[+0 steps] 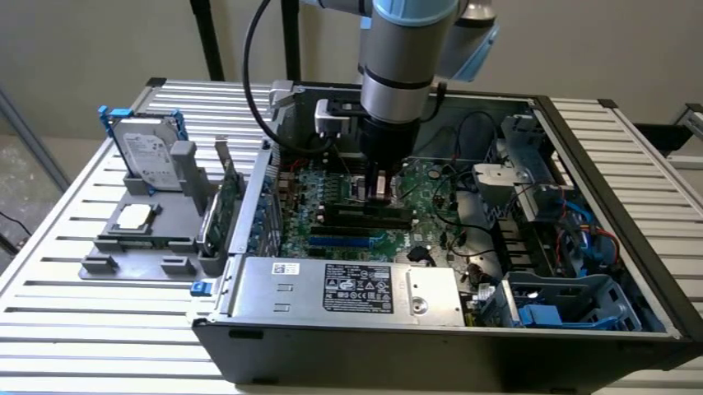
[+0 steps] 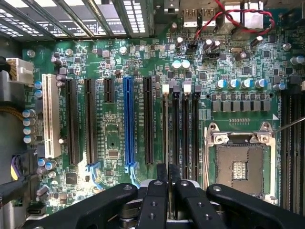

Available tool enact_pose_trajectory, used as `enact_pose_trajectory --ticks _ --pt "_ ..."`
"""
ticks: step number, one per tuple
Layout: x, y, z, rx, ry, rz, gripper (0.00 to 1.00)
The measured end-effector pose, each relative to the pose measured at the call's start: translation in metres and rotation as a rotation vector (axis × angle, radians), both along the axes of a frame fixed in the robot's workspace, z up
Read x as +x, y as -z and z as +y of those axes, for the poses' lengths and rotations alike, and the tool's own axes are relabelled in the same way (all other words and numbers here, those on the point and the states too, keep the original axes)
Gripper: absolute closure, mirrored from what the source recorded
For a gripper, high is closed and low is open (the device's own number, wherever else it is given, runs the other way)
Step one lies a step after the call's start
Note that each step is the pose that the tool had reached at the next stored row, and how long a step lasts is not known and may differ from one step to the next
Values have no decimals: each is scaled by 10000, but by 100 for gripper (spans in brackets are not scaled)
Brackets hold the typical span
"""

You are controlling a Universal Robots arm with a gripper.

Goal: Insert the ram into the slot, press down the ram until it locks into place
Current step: 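Insert the ram into the slot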

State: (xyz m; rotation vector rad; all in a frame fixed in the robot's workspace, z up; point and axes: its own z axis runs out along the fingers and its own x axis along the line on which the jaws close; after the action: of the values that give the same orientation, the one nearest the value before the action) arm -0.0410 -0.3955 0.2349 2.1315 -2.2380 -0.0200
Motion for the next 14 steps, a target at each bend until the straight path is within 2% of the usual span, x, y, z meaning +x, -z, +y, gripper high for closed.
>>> enact_pose_trajectory --ticks 3,14 --pt "0 10 2 -23 0 1 87" --pt "0 29 22 -30 1 0 87"
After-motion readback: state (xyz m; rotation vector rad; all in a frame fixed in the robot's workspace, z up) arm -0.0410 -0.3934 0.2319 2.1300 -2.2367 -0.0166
